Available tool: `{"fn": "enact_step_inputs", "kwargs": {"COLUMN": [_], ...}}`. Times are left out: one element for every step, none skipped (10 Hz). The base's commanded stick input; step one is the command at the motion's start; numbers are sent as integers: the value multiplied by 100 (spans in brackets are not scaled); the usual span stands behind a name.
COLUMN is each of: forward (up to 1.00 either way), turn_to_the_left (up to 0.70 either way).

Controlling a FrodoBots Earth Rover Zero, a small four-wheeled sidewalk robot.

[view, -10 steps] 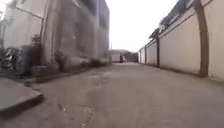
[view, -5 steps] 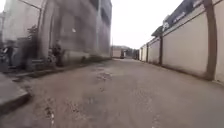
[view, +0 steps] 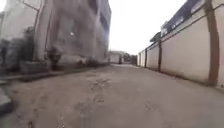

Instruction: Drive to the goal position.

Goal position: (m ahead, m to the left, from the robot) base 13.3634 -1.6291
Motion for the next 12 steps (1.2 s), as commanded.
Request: {"fn": "enact_step_inputs", "kwargs": {"forward": [50,50,50,50,50,50,50,50,50,50,50,50], "turn_to_the_left": [0,0,0,0,0,0,0,0,0,0,0,0]}}
